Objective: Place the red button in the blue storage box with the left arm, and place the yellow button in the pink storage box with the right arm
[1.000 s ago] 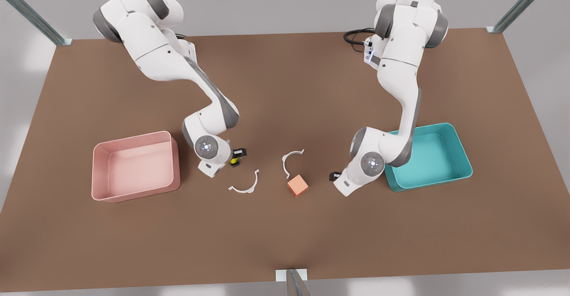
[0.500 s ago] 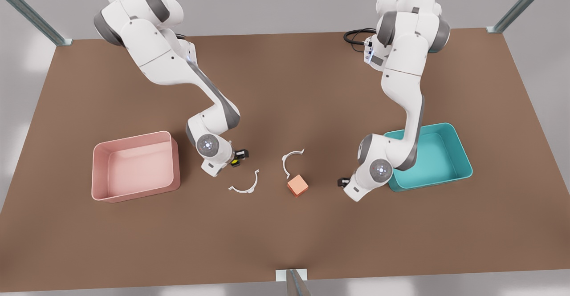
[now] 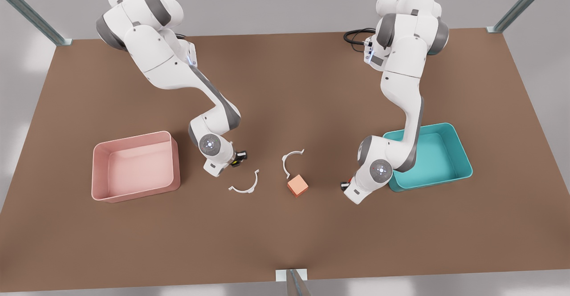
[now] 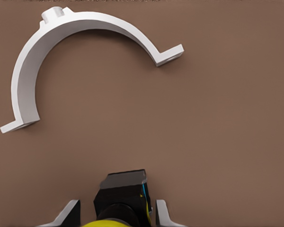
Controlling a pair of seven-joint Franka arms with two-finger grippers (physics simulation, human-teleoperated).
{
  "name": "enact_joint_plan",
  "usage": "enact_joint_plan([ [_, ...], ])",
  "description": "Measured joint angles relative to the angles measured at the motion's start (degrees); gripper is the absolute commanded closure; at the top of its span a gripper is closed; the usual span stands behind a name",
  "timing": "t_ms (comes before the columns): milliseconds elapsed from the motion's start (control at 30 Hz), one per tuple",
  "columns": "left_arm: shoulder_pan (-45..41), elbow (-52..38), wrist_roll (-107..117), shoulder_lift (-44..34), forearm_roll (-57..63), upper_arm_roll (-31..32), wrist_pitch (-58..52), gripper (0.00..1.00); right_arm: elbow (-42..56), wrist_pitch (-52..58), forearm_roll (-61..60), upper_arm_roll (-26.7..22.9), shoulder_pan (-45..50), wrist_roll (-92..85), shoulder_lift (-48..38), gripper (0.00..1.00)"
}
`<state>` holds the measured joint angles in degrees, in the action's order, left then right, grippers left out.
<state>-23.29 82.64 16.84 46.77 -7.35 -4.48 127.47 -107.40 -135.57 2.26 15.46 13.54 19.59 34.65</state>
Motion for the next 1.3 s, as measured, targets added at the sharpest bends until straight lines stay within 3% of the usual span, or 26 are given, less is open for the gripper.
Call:
enact_joint_plan([
  [67,0.00,0.00,0.24,-0.08,0.13,0.00,0.05,0.55,0.00,-0.33,0.03,0.00,0.00,-0.08,0.03,0.56],
  [200,0.13,-0.05,0.64,-0.73,0.27,-0.18,0.06,0.55,0.00,-0.86,-0.40,0.01,-0.03,-0.72,0.03,0.63],
  [333,0.18,-0.24,0.95,-2.27,0.29,-1.72,-0.24,0.53,-0.02,1.19,-0.69,0.03,-2.62,-1.58,-6.26,0.63],
  [533,1.75,-0.27,0.96,-10.42,0.43,-4.65,-5.50,0.54,1.38,8.05,-0.91,-0.07,-15.13,-4.36,-14.70,0.63],
  [667,6.82,-0.27,-1.63,-14.86,0.42,-5.14,-12.22,0.54,4.10,10.58,1.22,-0.83,-21.83,-6.50,-13.87,0.63],
  [867,15.92,-0.19,-9.69,-16.68,0.32,-5.63,-20.98,0.54,11.62,12.82,6.83,-2.59,-27.68,-10.29,-5.61,0.60],
  [1067,18.80,0.93,-17.40,-15.54,0.28,-5.59,-25.36,0.54,5.17,16.62,8.38,-2.08,-27.76,-13.07,-8.69,0.60],
  [1133,18.36,2.70,-19.40,-15.41,0.28,-5.47,-26.73,0.54,2.62,17.41,8.48,-2.03,-28.33,-13.79,-9.53,0.59],
  [1167,18.05,3.22,-20.29,-14.80,0.27,-5.41,-27.26,0.54,1.46,17.72,8.54,-2.03,-28.49,-14.09,-9.54,0.52],
  [1267,17.84,3.58,-22.67,-12.36,0.27,-5.38,-28.34,0.54,0.00,18.43,8.99,-2.02,-28.64,-14.67,-9.03,0.19],
  [1300,17.84,3.50,-23.38,-11.23,0.29,-5.41,-28.50,0.54,0.03,18.52,8.81,-2.05,-28.64,-14.81,-8.86,0.15],
])
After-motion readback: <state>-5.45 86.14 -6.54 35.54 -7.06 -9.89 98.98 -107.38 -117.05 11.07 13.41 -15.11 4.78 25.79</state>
